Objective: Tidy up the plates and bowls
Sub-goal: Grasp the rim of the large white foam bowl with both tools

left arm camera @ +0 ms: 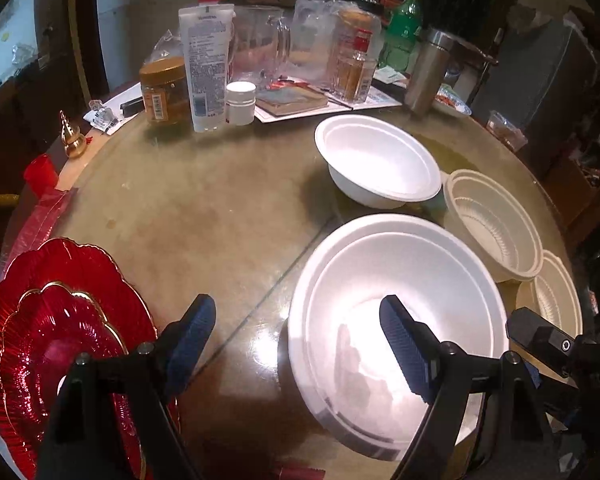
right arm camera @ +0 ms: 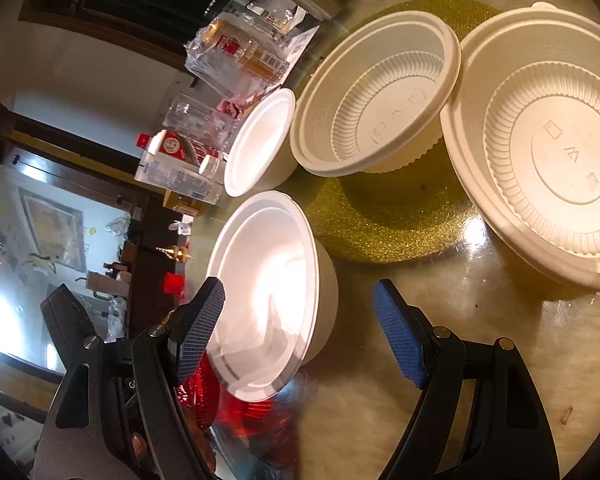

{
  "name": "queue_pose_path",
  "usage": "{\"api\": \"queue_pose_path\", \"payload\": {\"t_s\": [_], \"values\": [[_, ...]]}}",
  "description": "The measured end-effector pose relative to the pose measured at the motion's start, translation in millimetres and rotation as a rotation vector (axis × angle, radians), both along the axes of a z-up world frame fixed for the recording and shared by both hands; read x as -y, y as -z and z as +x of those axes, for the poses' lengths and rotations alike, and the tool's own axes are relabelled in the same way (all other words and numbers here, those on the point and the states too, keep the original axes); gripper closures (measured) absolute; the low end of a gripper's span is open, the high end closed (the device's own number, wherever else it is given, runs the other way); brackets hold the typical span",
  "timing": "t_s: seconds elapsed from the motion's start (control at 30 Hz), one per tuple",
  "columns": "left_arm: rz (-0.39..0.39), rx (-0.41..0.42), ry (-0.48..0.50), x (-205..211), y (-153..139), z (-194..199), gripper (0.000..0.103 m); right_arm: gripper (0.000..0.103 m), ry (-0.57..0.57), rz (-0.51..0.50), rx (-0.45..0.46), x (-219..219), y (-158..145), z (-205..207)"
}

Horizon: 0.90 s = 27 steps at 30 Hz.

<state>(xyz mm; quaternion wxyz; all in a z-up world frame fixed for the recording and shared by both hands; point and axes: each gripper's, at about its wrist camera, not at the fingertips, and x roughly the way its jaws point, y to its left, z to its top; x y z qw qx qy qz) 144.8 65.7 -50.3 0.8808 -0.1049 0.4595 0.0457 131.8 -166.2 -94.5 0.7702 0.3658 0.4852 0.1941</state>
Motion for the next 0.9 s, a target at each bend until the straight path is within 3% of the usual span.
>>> {"api": "queue_pose_path", "payload": {"t_s": [0.17, 0.27, 0.33, 0.37, 0.4, 0.47, 0.5, 0.67, 0.9], "values": [[0.008, -0.015, 0.002, 2, 6, 2, 0.019, 0.026, -0.015, -0.010, -0.012, -4, 6, 3], [0.006, -0.015, 0.000, 2, 8, 2, 0.020, 0.038, -0.026, -0.028, -0.014, -7, 9, 4], [0.021, -0.021, 0.009, 4, 10, 2, 0.045, 0.056, -0.031, -0.059, -0.015, -9, 10, 5], [0.040, -0.039, 0.011, 6, 13, 3, 0.066, 0.067, -0.034, -0.081, -0.019, -10, 11, 4], [0.047, -0.052, 0.013, 6, 16, 4, 0.072, 0.077, -0.038, -0.101, -0.026, -12, 13, 5], [0.049, -0.055, 0.028, 8, 19, 3, 0.075, 0.079, -0.050, -0.103, -0.028, -13, 15, 5], [0.055, -0.052, 0.030, 9, 19, 1, 0.076, 0.085, -0.054, -0.105, -0.020, -14, 14, 5], [0.077, -0.041, 0.045, 15, 17, -4, 0.086, 0.089, -0.062, -0.141, 0.012, -19, 8, 3], [0.073, -0.033, 0.052, 16, 16, -8, 0.088, 0.089, -0.064, -0.147, 0.030, -19, 6, 2]]}}
